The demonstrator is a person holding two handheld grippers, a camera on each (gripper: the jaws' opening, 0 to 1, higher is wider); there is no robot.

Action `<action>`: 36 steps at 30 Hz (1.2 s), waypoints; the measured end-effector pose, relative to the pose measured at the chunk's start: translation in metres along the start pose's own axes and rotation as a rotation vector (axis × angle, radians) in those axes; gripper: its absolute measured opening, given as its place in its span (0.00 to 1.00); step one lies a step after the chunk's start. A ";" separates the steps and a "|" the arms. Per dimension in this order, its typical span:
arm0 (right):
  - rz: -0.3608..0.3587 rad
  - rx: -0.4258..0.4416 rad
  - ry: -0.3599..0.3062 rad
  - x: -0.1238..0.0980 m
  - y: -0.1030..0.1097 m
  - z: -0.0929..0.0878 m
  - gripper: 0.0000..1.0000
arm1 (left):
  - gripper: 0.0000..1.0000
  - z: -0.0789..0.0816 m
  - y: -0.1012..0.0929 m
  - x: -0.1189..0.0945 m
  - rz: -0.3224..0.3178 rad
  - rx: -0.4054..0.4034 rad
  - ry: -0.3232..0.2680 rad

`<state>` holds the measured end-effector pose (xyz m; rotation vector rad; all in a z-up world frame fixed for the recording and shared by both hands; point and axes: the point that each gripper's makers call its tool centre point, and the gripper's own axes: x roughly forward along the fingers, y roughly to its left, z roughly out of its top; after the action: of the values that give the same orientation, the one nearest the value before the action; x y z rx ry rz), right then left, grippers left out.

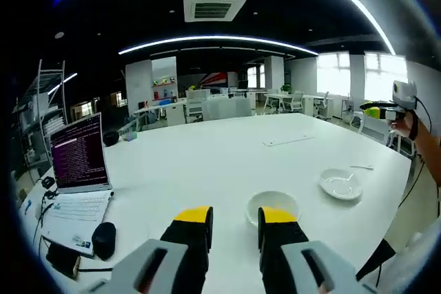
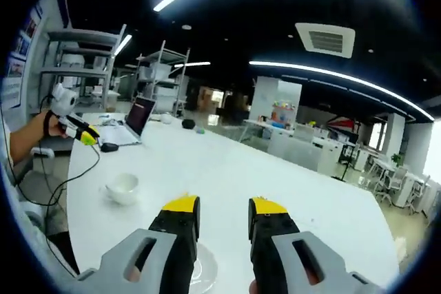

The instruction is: Tidy tabletop coffee trays, cups and spoons，present forward

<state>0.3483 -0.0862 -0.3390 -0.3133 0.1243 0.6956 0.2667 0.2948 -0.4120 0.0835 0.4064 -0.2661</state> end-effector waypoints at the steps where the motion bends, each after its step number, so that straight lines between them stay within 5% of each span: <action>1: 0.038 0.000 0.019 0.004 0.008 -0.001 0.27 | 0.28 0.000 0.000 0.000 0.000 -0.002 -0.001; 36: 0.364 -0.025 0.265 0.109 0.116 0.001 0.26 | 0.31 -0.038 -0.014 0.035 -0.094 -0.068 0.205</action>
<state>0.3564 0.0649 -0.3895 -0.4117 0.4326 1.0142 0.2795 0.2777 -0.4613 0.0249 0.6237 -0.3376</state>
